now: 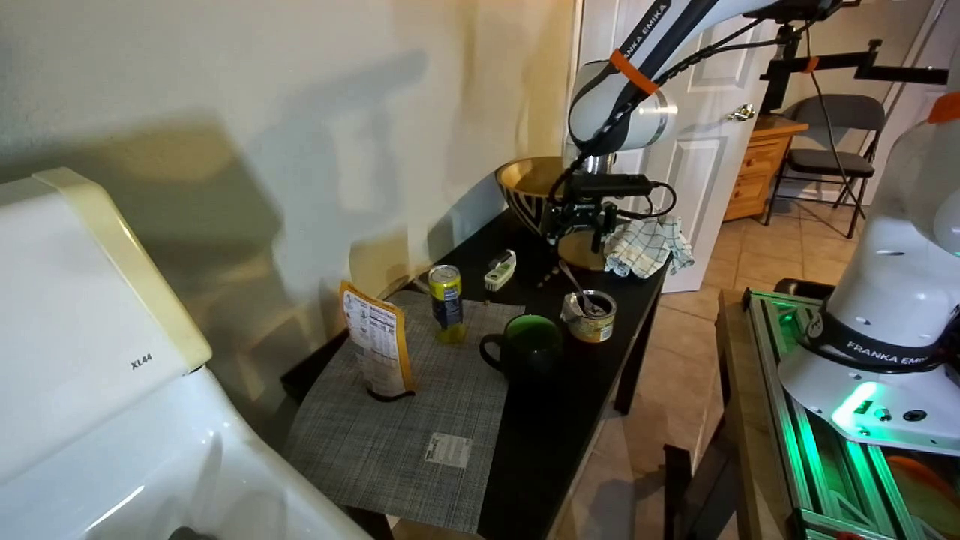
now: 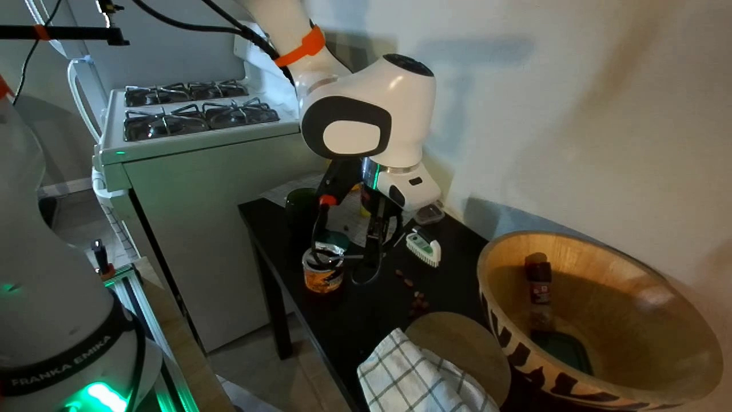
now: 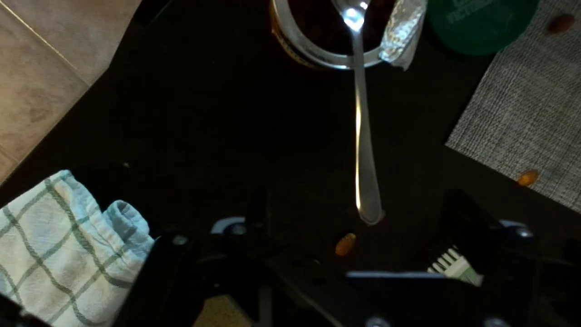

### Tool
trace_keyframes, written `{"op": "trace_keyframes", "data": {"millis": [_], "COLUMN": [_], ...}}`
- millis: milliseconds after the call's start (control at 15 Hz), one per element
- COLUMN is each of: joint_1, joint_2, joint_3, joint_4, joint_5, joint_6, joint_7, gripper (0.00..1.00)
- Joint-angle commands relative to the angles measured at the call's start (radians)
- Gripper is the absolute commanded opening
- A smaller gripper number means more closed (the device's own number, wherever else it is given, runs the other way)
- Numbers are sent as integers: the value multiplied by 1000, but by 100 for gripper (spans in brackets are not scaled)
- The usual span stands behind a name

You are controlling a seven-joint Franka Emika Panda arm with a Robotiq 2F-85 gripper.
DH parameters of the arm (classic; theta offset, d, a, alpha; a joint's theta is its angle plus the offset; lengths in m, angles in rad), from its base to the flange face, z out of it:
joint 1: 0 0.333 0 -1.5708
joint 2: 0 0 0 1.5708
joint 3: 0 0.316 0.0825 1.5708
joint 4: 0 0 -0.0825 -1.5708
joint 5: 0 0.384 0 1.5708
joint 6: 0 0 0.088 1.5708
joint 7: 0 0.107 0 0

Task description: Remove the silver spoon from the tin and put it in the black mug.

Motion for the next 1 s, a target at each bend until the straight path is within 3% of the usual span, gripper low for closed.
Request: {"op": "trace_keyframes", "data": {"millis": [0, 733, 933], "joint_1": [-2, 40, 70], "joint_2": [-1, 120, 169], "joint_3": [1, 16, -5], "joint_4": [2, 58, 79], "joint_5": [-1, -23, -79], "joint_6": [-2, 69, 97], "joint_7": [2, 162, 254], "gripper": [97, 100, 88]}}
